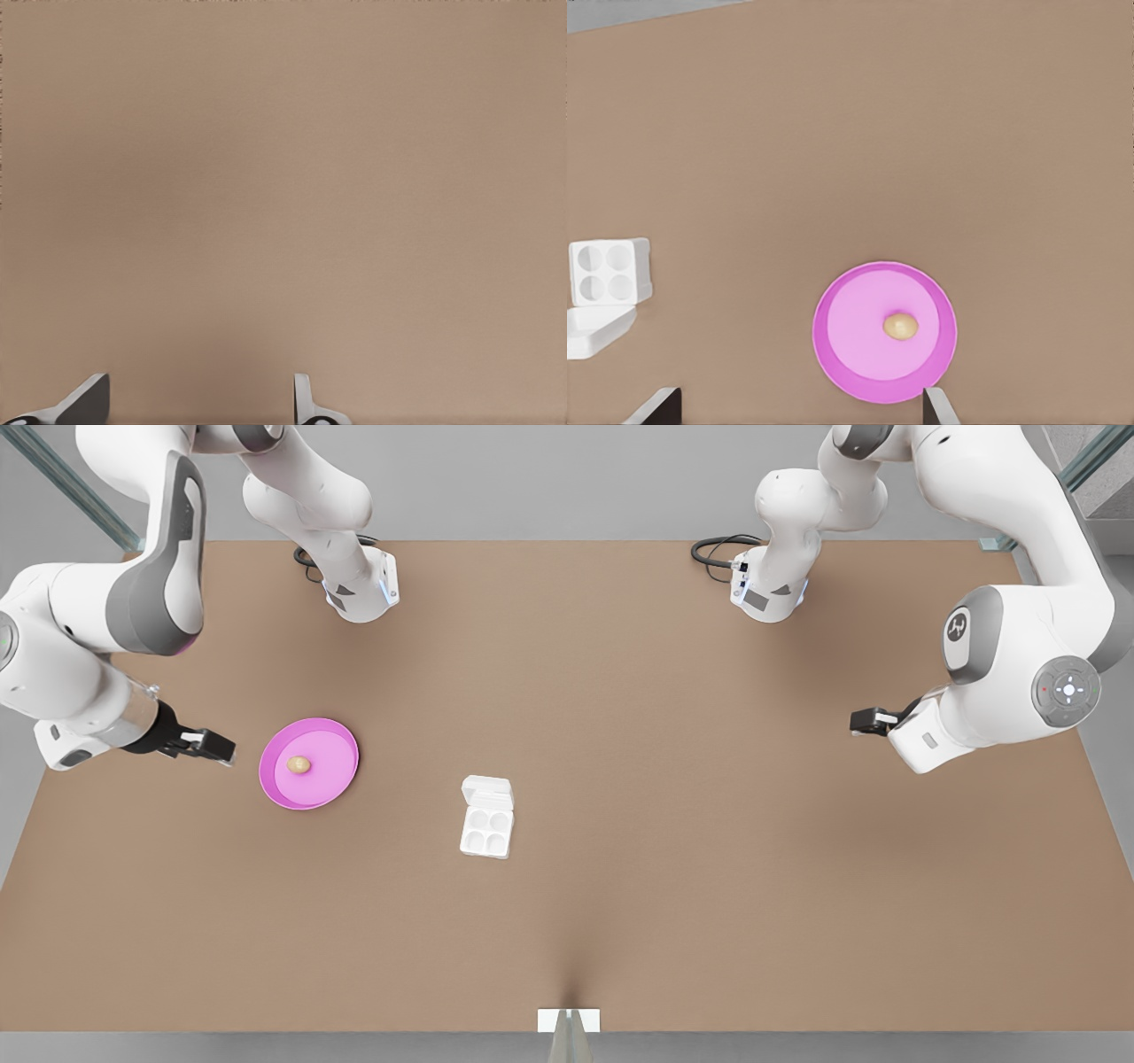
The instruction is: Pack egg into the box and close the box lid
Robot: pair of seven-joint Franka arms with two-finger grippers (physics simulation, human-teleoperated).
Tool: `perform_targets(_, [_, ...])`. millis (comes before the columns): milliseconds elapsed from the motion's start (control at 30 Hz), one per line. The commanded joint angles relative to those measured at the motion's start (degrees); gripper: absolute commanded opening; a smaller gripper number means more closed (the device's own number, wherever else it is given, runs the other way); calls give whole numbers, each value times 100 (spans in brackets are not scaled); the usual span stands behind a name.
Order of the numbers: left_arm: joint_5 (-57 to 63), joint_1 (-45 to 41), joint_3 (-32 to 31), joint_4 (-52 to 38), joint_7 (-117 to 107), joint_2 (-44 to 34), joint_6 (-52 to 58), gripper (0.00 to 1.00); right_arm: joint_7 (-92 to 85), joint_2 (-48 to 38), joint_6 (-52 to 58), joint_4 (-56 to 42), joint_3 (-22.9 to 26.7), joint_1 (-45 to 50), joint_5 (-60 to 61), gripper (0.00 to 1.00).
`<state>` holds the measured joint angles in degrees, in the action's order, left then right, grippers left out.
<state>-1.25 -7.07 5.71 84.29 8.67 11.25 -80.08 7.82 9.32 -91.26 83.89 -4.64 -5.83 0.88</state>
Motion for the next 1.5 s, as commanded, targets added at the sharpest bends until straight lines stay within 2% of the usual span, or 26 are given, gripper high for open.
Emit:
perform_targets(0, [2,3,0,0,3,-9,9,100,0,0,3,-4,-2,12,0,100])
perform_targets(100, [11,-5,0,9,65,70,185,100,0,-62,-120,-22,-169,-138,-35,100])
perform_targets(233, [20,3,-8,70,38,123,378,100,-123,-931,-2226,2348,-204,-138,26,100])
perform_targets(267, [20,3,-8,61,47,140,405,100,-744,-1309,-2887,3184,-204,-129,525,100])
perform_targets(300, [20,3,0,61,47,184,379,100,-1448,-1477,-3194,3747,-117,-129,1562,100])
perform_targets(333, [20,-5,0,61,29,211,370,100,-3144,-1442,-3477,4205,314,-129,3127,100])
perform_targets(367, [29,-5,0,61,21,255,361,100,-4858,-1249,-3477,4522,709,-111,4560,100])
perform_targets(433, [29,3,0,61,3,263,361,100,-8049,-722,-3311,4795,1157,-129,6442,100])
perform_targets(467, [20,3,0,61,3,298,352,100,-9532,-388,-2758,4786,1368,-199,7082,100])
perform_targets(500, [20,3,0,61,3,325,361,100,-10239,-343,-2564,4786,1500,-260,7277,100])
perform_targets(633, [20,3,0,53,-15,316,379,100,-12946,-220,-2247,4654,1466,-225,6786,100])
perform_targets(733, [20,3,0,53,-23,351,370,100,-13105,-238,-2159,4101,1474,-313,6258,100])
perform_targets(800, [20,-5,0,53,-23,369,370,100,-13429,-220,-2115,4083,1466,-313,5968,100])
perform_targets(867, [20,3,0,53,-15,369,370,100,-13806,156,-1440,4004,1527,-550,5546,100])
perform_targets(933, [20,3,0,53,-15,404,361,100,-14967,1088,-876,3617,1545,-928,5616,100])
perform_targets(1067, [20,-5,0,53,-23,404,379,100,-15267,2012,-489,3204,1510,-1500,5634,100])
perform_targets(1100, [20,3,0,44,-23,413,379,100,-15512,2302,-472,3160,1501,-1544,6275,100])
perform_targets(1133, [20,3,0,44,-23,404,387,100,-15557,2478,-454,3046,1422,-1632,6276,100])
perform_targets(1300, [29,3,0,35,-23,422,361,100,-16400,2742,-524,3019,1132,-1676,6179,100])
perform_targets(1400, [46,3,0,18,-23,413,361,100,-16805,2777,-472,3063,1123,-1684,6003,100])
perform_targets(1467, [64,3,0,9,-32,413,387,100,-17024,2821,-480,3081,921,-1676,6047,100])
